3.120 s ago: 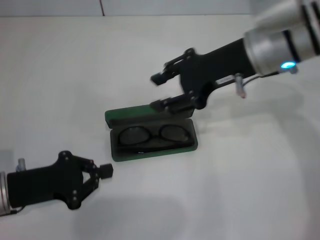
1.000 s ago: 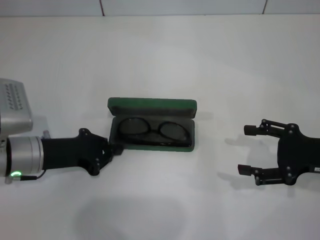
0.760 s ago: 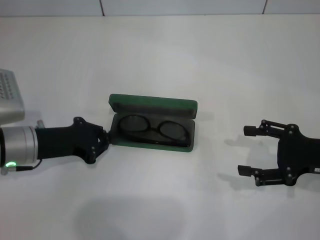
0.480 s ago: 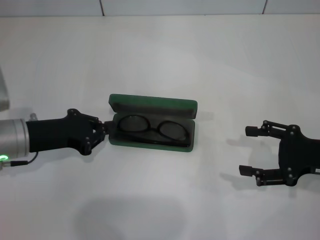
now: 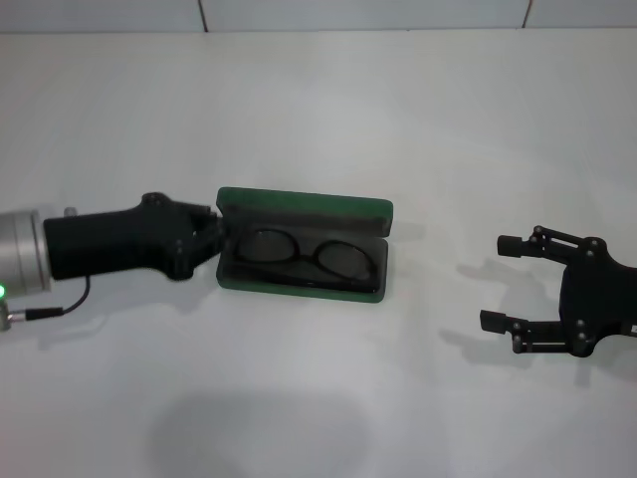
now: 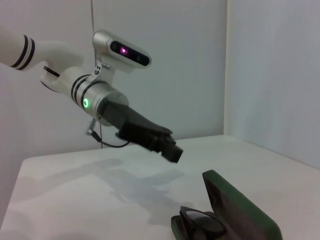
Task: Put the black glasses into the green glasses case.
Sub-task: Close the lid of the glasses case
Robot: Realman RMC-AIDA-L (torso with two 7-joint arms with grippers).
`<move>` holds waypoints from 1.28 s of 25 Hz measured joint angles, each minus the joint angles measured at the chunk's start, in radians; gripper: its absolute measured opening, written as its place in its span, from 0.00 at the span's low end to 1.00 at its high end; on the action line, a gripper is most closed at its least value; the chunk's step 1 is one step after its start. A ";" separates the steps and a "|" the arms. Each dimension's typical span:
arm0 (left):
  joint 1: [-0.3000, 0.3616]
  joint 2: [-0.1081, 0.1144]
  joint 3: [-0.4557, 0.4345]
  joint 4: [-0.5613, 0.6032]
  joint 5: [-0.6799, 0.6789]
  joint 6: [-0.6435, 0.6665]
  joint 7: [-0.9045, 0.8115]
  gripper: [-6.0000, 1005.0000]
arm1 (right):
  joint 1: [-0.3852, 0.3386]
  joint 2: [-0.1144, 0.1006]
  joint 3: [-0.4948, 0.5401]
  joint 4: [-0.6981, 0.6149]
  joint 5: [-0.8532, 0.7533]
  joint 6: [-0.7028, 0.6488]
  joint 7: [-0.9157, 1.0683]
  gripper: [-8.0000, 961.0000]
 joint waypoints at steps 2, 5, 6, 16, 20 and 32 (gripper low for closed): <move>-0.004 -0.002 0.000 0.006 -0.006 0.003 -0.032 0.09 | 0.000 0.000 0.000 0.004 0.003 0.000 0.002 0.91; -0.023 -0.011 0.005 0.049 -0.005 -0.012 -0.176 0.09 | 0.001 0.000 -0.004 0.005 0.002 0.002 0.009 0.91; -0.026 -0.020 0.007 0.081 -0.001 -0.019 -0.207 0.09 | 0.001 0.000 -0.004 0.005 0.001 0.004 0.010 0.91; -0.032 -0.038 0.140 0.241 0.040 -0.168 -0.400 0.10 | -0.009 0.000 0.002 0.011 0.011 0.057 -0.001 0.67; -0.025 -0.038 0.255 0.321 0.081 -0.243 -0.488 0.10 | -0.023 0.000 0.003 0.016 0.041 0.058 -0.045 0.48; 0.005 -0.046 0.391 0.396 0.044 -0.402 -0.639 0.10 | -0.041 0.003 0.014 0.037 0.089 0.060 -0.115 0.86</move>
